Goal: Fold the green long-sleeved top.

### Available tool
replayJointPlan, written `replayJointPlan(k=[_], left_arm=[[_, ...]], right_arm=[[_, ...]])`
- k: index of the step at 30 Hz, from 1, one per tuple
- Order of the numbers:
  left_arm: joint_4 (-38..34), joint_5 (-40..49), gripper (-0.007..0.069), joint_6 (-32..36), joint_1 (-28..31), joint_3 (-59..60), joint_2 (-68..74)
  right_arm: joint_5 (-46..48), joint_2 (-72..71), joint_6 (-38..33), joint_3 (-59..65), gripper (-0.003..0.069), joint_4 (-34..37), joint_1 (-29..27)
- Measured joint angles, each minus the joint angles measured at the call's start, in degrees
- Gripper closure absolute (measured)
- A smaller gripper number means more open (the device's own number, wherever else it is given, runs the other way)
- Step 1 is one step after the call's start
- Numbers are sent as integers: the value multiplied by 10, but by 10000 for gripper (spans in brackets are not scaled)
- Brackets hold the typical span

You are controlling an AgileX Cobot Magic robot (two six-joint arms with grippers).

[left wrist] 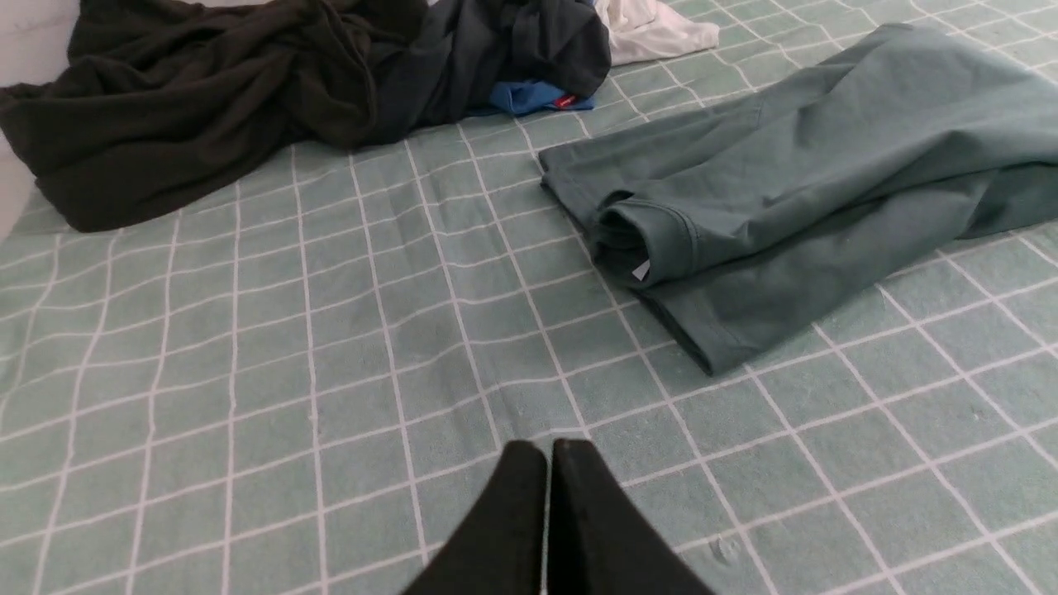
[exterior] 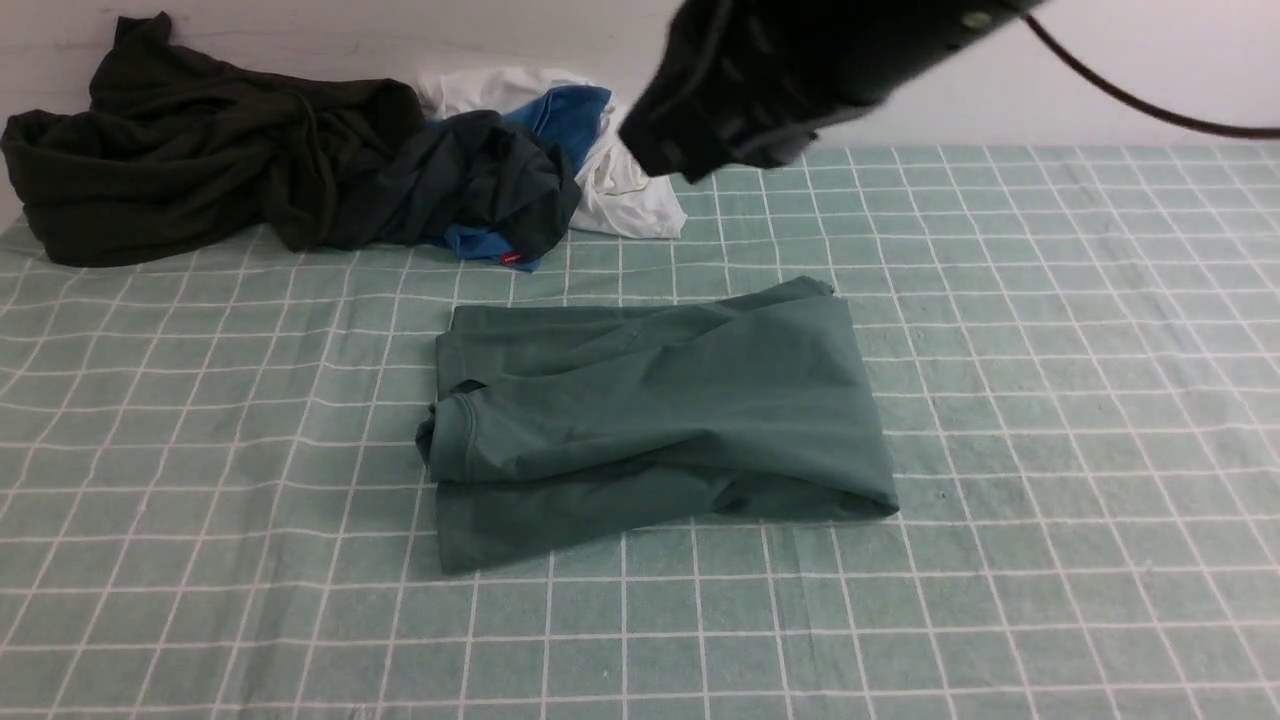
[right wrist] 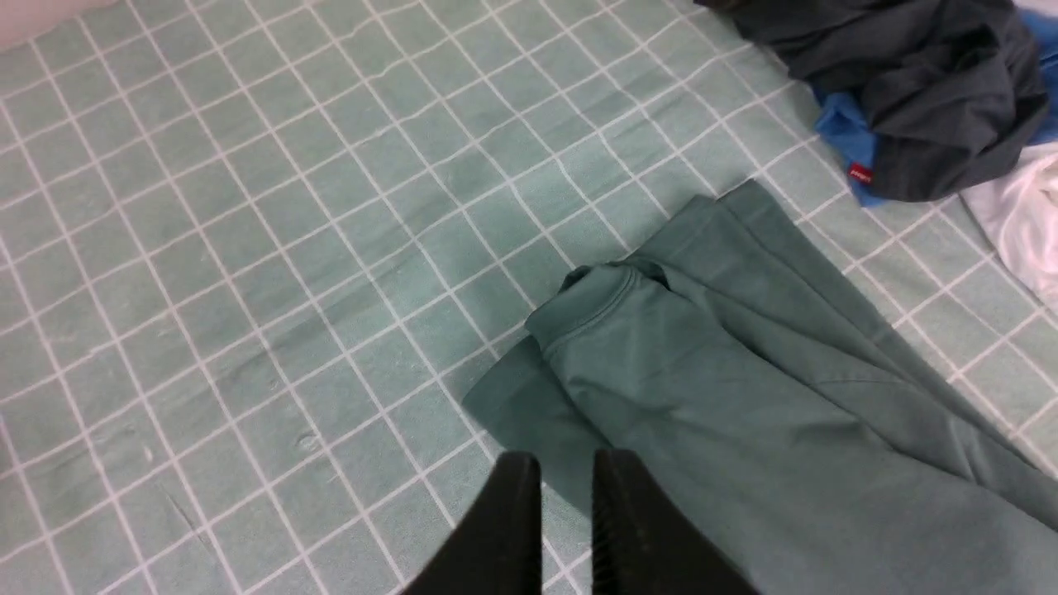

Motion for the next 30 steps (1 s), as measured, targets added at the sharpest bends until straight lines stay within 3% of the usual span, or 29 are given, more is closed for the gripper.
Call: replayJointPlan(k=[3, 12, 16, 30], left_arm=[[0, 0, 628, 0, 0, 0, 0], [0, 0, 628, 0, 0, 0, 0], [0, 0, 628, 0, 0, 0, 0], [0, 0, 628, 0, 0, 0, 0]], right_arm=[[-83, -118, 0, 134, 657, -1, 0], [-248, -379, 10, 396, 671, -1, 0], [-289, -427, 10, 448, 671, -1, 0], [-290, -441, 21, 477, 671, -31, 0]])
